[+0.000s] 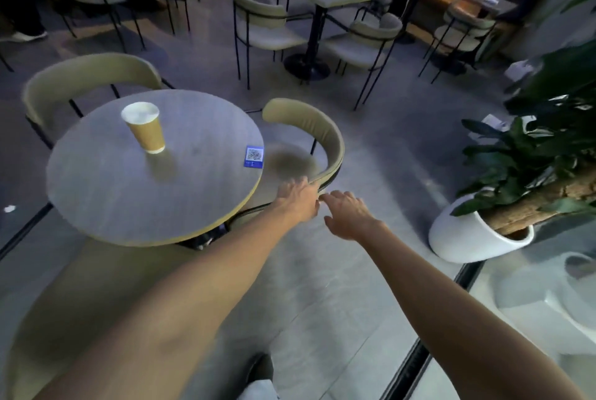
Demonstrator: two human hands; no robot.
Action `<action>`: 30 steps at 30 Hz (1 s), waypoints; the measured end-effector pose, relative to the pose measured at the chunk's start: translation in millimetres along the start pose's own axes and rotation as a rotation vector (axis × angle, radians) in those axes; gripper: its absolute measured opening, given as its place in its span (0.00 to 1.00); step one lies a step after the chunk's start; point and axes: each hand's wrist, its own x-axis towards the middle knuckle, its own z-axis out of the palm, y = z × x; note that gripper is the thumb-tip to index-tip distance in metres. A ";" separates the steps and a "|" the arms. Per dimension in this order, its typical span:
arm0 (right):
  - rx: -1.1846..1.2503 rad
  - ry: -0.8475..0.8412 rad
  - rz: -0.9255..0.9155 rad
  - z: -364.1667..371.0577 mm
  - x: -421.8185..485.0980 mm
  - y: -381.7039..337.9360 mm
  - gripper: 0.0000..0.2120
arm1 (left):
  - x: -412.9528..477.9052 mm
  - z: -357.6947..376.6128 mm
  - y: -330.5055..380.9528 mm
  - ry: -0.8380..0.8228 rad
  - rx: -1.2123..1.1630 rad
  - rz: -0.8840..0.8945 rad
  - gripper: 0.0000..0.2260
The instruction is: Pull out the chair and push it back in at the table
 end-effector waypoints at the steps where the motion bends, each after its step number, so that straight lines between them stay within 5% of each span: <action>1: -0.001 0.001 -0.001 -7.4 11.7 15.8 0.22 | 18.3 -3.7 9.1 -0.009 -0.011 -0.002 0.19; 9: -0.039 0.023 -0.092 -44.2 125.2 136.5 0.22 | 162.9 -18.8 63.0 0.020 0.051 -0.071 0.14; 17: -0.070 -0.026 -0.295 -66.0 245.1 235.4 0.23 | 286.1 -18.3 106.1 0.020 0.022 -0.320 0.17; 30: -0.166 -0.119 -0.624 -104.2 427.6 246.2 0.23 | 408.7 -21.1 45.7 0.047 -0.136 -0.625 0.21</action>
